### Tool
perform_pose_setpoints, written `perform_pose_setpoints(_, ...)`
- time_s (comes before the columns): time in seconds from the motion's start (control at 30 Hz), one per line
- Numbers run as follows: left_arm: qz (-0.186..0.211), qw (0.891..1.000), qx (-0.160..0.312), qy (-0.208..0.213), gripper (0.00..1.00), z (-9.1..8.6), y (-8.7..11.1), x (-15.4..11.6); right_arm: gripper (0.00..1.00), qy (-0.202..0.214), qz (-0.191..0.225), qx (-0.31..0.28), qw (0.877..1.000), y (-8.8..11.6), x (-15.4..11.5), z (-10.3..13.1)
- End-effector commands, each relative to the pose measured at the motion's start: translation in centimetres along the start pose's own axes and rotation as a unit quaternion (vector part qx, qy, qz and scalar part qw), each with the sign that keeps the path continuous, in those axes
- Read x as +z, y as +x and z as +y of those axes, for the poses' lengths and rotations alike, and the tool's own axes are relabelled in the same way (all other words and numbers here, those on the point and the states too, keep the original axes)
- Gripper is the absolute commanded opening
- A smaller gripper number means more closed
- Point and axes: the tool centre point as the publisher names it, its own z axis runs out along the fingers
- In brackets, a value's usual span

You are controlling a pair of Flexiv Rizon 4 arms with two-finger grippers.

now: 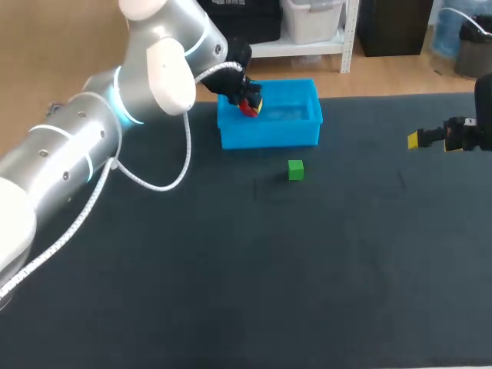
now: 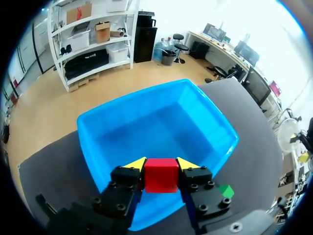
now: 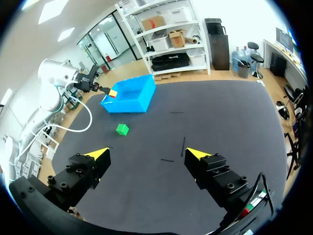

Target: Use the left arm to pick the red cube and place it into the blue plastic box first, then use the right arm to grasp the green cube and put it into the same blue plastic box after the first action is fully finished.

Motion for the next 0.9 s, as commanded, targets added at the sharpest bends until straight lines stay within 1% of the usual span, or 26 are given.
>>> perform_pose_setpoints(0.03, 0.034, 0.999, -0.002, 0.003, 0.00, 0.61, -1.43, 1.05, 1.00, 0.000, 0.001, 0.000, 1.000, -0.01, -0.03, -0.02)
perform_pose_setpoints(0.8, 0.064, 0.998, -0.010, -0.015, 0.00, 0.83, -0.98, 1.95, 1.00, 0.000, 0.001, 0.000, 1.000, -0.01, -0.03, -0.02)
perform_pose_setpoints(0.83, 0.065, 0.998, -0.010, -0.014, 0.07, 0.86, -0.95, 1.95, 1.00, 0.000, 0.001, 0.000, 1.000, -0.01, -0.03, -0.02)
perform_pose_setpoints(0.87, 0.066, 0.998, -0.009, -0.014, 0.21, 0.89, -0.92, 1.95, 1.00, 0.000, 0.001, 0.000, 1.000, -0.01, -0.03, -0.02)
perform_pose_setpoints(0.9, 0.067, 0.998, -0.008, -0.015, 0.31, 0.90, -0.88, 1.96, 1.00, 0.000, 0.001, 0.000, 1.000, -0.01, -0.03, -0.02)
